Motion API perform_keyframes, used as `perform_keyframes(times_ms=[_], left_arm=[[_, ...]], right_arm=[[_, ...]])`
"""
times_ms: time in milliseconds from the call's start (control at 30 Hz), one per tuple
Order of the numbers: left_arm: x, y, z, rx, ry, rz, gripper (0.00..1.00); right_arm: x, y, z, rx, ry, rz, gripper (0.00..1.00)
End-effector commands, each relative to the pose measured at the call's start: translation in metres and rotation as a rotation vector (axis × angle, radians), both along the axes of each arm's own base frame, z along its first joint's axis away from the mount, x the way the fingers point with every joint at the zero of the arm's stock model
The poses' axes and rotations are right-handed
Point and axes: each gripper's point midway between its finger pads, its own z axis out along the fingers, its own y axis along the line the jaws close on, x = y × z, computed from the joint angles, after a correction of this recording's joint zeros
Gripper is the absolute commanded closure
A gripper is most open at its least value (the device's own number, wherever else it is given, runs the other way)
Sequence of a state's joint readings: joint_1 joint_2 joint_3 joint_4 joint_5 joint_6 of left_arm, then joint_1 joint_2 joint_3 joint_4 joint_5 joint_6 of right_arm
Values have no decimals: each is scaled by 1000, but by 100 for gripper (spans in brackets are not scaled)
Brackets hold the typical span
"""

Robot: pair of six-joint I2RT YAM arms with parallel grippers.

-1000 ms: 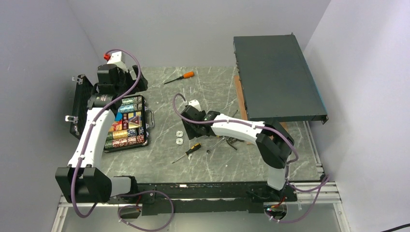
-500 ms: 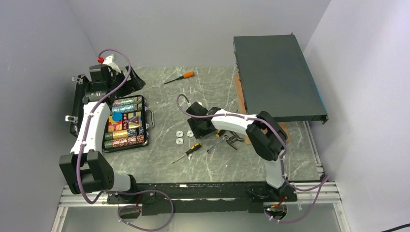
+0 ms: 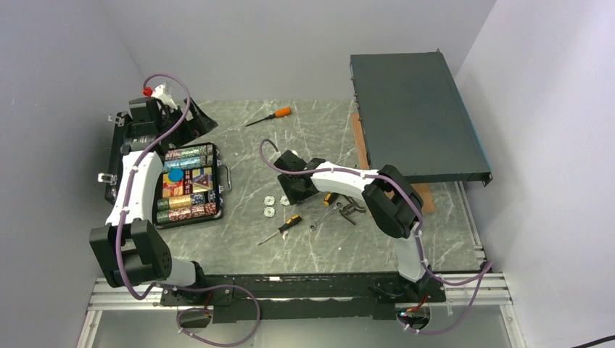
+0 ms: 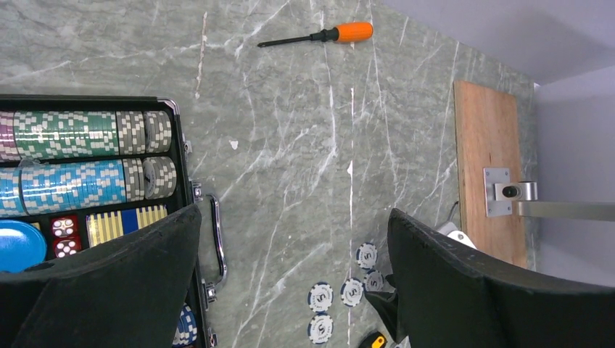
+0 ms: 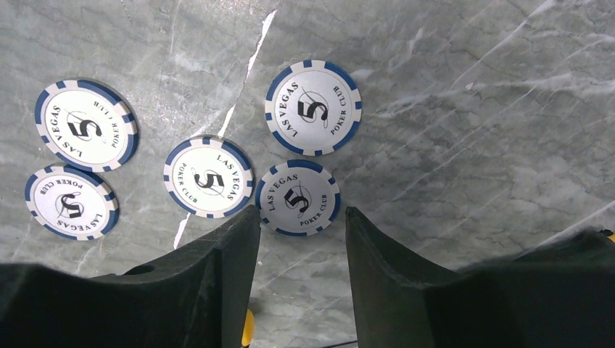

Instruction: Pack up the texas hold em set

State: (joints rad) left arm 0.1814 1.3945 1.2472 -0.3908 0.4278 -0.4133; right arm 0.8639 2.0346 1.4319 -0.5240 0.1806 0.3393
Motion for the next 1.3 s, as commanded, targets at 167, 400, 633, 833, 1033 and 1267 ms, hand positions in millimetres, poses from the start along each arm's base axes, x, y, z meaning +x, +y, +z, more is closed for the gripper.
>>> perform_keyframes(times_ms=[167, 400, 633, 833, 1033, 1267], left_arm=[[7, 0, 24, -22, -79, -19, 1], [7, 0, 24, -28, -79, -21, 1], [7, 0, 23, -35, -79, -21, 1], [7, 0, 24, -38, -80, -24, 1], [7, 0, 24, -40, -80, -24, 1], [7, -1, 24, -43, -82, -27, 0]], right_arm=[[5, 4, -5, 13, -1, 2, 51], [8, 5, -9, 18, 0, -2, 51], [8, 5, -13, 29, 19, 1, 51], [4, 5, -14, 41, 31, 6, 62], [6, 6, -5, 51, 12, 6, 71], [11, 8, 25, 94, -41, -1, 72]])
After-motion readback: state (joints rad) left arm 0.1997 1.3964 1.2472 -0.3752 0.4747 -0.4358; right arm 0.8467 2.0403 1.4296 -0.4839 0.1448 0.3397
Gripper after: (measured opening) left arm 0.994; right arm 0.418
